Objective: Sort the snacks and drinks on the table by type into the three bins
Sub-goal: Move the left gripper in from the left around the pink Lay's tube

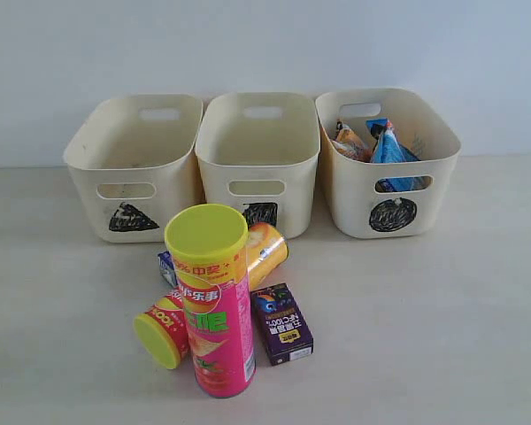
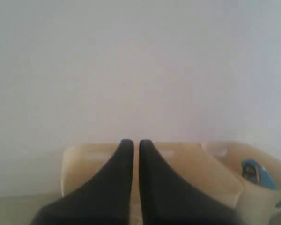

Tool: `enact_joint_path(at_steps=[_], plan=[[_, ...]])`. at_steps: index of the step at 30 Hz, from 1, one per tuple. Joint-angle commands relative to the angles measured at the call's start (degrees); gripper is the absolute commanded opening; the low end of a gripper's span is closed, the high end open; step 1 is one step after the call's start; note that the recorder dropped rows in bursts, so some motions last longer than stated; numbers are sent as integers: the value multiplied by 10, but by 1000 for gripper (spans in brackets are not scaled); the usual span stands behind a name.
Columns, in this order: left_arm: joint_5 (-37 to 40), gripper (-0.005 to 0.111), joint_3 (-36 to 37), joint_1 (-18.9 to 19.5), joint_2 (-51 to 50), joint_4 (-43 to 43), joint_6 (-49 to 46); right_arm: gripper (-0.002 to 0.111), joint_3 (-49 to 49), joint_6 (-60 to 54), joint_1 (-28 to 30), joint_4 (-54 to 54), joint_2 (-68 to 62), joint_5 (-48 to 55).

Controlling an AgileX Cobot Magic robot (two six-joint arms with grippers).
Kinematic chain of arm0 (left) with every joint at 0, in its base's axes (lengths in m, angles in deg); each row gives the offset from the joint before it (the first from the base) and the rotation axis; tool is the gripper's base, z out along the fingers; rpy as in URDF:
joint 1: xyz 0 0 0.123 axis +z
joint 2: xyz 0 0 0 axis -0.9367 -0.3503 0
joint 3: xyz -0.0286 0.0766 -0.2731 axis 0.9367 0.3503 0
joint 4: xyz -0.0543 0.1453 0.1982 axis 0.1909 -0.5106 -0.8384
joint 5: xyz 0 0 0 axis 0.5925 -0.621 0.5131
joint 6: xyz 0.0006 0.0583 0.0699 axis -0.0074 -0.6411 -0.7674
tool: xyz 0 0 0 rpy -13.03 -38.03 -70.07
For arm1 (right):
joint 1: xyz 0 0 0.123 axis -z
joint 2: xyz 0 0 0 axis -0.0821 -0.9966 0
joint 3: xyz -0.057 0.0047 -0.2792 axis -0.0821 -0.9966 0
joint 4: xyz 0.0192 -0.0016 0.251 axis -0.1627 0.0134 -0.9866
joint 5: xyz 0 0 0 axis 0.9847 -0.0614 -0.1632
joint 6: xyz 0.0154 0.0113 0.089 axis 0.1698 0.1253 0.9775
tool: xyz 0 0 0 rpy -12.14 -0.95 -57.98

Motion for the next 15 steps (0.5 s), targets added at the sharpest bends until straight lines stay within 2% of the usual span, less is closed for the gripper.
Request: enact_joint_path(at_steps=[1, 9, 15], plan=[[-20, 4, -15, -1, -86, -142, 93, 0, -3, 0, 0, 0, 3, -5], [-177, 4, -15, -1, -233, -303, 121, 0, -3, 0, 0, 0, 3, -2], [-255, 4, -15, -1, -344, -426, 62, 0, -3, 0, 0, 0, 3, -2]])
